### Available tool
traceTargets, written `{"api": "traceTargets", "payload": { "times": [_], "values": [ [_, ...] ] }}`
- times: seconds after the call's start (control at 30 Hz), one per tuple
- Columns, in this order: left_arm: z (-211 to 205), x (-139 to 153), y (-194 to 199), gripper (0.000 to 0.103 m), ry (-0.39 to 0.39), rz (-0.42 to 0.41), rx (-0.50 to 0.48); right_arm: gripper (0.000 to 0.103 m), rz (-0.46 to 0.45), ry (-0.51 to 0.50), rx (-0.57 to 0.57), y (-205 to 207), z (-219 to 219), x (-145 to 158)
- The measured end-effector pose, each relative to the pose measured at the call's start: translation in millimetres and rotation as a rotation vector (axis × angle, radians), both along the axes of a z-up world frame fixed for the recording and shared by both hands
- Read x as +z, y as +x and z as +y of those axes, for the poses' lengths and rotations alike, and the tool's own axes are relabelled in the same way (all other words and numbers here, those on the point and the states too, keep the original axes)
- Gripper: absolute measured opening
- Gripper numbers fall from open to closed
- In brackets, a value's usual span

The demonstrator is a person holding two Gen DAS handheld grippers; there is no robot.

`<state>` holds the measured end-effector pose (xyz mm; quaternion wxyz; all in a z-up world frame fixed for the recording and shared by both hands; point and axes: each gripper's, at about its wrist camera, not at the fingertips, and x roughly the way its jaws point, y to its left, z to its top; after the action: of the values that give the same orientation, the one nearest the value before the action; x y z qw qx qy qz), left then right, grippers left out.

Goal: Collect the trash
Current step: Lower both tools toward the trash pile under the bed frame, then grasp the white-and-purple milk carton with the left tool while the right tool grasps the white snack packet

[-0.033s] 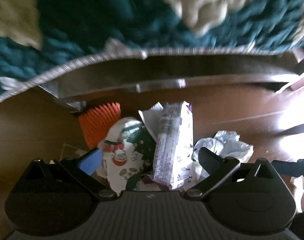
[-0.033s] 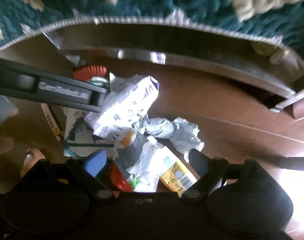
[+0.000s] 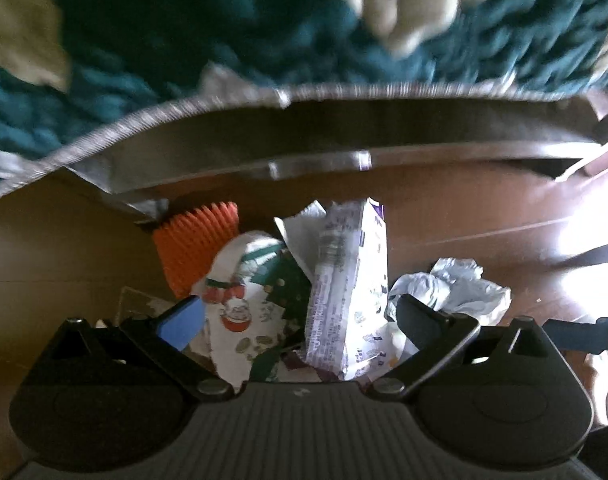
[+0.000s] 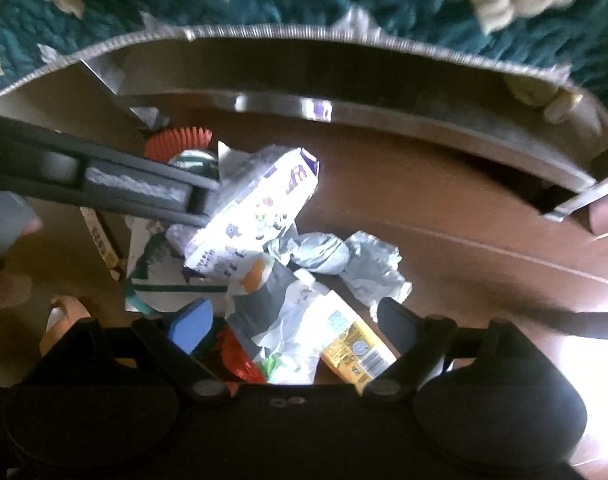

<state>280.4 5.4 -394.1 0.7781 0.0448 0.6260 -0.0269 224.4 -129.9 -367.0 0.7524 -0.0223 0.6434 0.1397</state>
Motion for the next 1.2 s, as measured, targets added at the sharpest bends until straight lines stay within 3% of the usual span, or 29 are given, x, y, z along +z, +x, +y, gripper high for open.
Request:
{"api": "traceTargets", "payload": {
  "times": [0.27,0.33,0.37,0.4,0.43,0.57,0.63,0.73,0.97,1.2],
  "values": [
    [-12,-38,6,0.086,0.0,0.072,-0.046,0.081,0.034,-0.014,0.008,7,6,-34],
    [-14,-44,7,0.076,-0.013,0.085,-0.051,0.077,0.048,-0.016,0.004,7,5,-40],
    [-14,-46,9,0.075,-0.018,0.093,-0.048,0.07,0.055,-0.016,0.001,7,6,-41],
    [-14,-49,10,0.074,-0.021,0.095,-0.043,0.038,0.066,-0.024,-0.002,7,6,-44],
    [-14,-50,10,0.072,-0.029,0.095,-0.037,0.022,0.085,-0.042,-0.005,8,7,-47],
    [-15,-58,13,0.051,-0.052,0.113,-0.033,0.021,0.094,-0.031,-0.025,9,7,-53],
    [-15,-59,12,0.035,-0.064,0.118,-0.03,0.018,0.097,-0.022,-0.029,9,8,-51],
    [-13,-56,11,0.027,-0.085,0.119,-0.025,0.014,0.096,-0.014,-0.027,8,11,-47],
    [-12,-33,7,0.021,-0.08,0.121,-0.015,0.009,0.115,-0.069,-0.002,5,12,-27],
    [-6,24,-8,0.019,-0.07,0.066,0.003,0.005,0.047,-0.111,0.014,-5,5,37]
  ]
}}
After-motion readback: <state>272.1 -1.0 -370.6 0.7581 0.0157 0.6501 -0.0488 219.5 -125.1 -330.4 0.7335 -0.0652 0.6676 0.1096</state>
